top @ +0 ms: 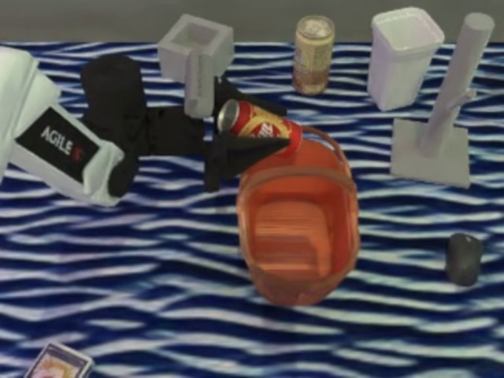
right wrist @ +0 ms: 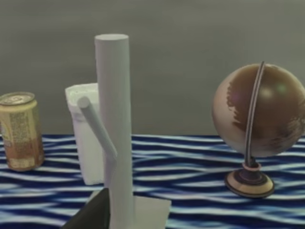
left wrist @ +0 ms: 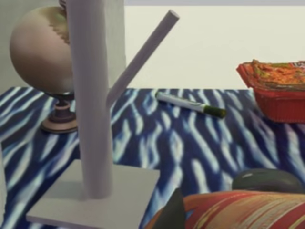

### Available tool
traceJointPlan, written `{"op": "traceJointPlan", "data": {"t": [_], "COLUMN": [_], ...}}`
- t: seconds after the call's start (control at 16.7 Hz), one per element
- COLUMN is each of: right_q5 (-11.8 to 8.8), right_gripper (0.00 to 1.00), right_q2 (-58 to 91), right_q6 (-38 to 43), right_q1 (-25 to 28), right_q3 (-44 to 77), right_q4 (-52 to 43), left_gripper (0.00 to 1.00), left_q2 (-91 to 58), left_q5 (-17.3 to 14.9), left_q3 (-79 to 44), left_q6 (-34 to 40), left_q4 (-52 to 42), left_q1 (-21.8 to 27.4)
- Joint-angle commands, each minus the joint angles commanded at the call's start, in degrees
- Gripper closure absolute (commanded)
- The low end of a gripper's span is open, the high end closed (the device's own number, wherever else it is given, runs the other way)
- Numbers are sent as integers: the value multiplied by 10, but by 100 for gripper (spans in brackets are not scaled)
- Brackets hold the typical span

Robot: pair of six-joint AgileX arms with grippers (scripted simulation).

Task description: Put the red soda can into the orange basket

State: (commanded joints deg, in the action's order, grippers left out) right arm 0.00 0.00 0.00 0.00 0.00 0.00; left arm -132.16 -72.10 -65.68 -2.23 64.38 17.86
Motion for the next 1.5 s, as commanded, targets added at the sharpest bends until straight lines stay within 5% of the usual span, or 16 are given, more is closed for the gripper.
{"op": "traceJointPlan", "data": {"t": [0.24, 1.02, 1.5], "right_q5": [0, 0, 0], "right_gripper": [0, 0, 0], "right_q2": [0, 0, 0], "right_q6": [0, 0, 0], "right_q1": [0, 0, 0], "right_q3": [0, 0, 0], "right_q4": [0, 0, 0], "left_gripper": [100, 2, 0], "left_q2": [-1, -1, -1], "left_q5": [0, 0, 0], "left_q3": [0, 0, 0], "left_q6": [0, 0, 0], "left_q4": [1, 1, 1], "left_q1": [0, 0, 0]}}
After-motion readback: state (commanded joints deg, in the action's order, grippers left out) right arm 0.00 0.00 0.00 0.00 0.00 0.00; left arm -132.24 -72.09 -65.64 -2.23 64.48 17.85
